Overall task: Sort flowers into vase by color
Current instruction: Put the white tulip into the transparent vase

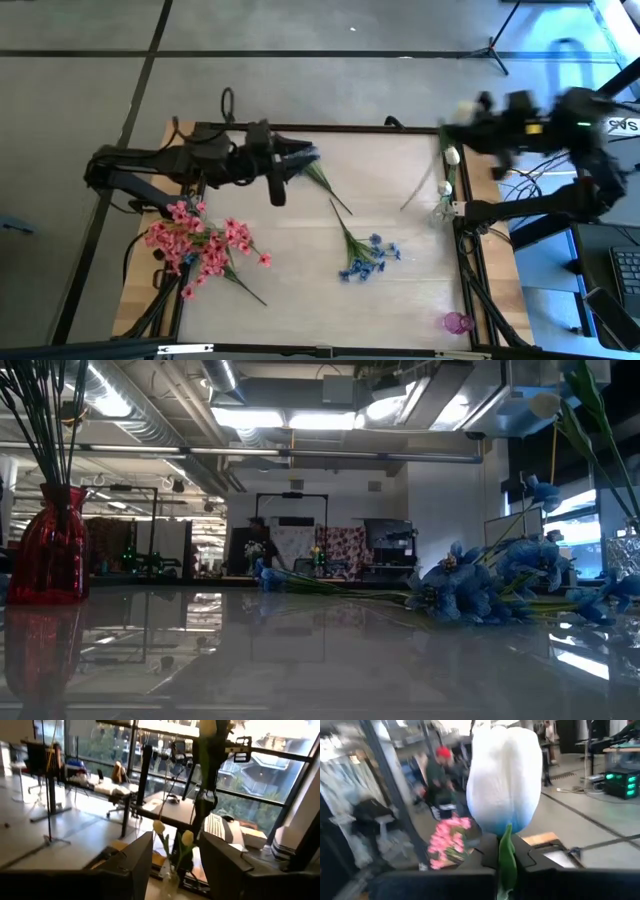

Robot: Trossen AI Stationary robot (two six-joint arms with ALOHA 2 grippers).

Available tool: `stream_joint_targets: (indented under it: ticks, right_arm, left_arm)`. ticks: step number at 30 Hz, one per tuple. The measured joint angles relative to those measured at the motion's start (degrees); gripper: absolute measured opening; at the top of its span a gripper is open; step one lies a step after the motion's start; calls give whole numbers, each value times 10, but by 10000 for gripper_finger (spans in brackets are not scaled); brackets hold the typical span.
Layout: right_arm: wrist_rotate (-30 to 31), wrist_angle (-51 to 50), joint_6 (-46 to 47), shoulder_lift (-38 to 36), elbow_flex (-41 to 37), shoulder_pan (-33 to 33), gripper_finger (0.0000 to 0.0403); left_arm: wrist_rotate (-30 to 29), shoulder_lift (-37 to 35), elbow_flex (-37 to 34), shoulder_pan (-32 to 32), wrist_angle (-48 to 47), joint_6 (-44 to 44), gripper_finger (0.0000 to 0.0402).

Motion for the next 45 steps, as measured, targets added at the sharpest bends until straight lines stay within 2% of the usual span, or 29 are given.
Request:
stream_joint_targets:
  ticks: [6,8,15,19,25,31,35,45]
  right_arm:
    - [-70,-57,54,-106,0,0,4]
    - [-68,-104,54,-133,1,0,4]
    - [77,-306,-23,-170,-13,0,3]
    - [113,-302,-55,-182,-64,0,3]
    - [178,-240,-79,-229,-162,0,2]
    - [183,-187,-82,-274,-252,0,2]
    - [176,-187,-80,-281,-272,0,2]
    - [167,-236,-85,-281,-273,0,4]
  left_arm:
    - [-26,-17,0,22,30,50,155]
    - [-36,-15,0,32,42,59,156]
    - [-44,-3,0,60,69,59,155]
    - [-44,3,0,65,72,53,154]
    - [-44,13,0,65,70,39,154]
    - [-50,16,0,69,71,26,154]
    - [-75,16,0,78,71,26,154]
    - [-76,16,0,85,61,24,154]
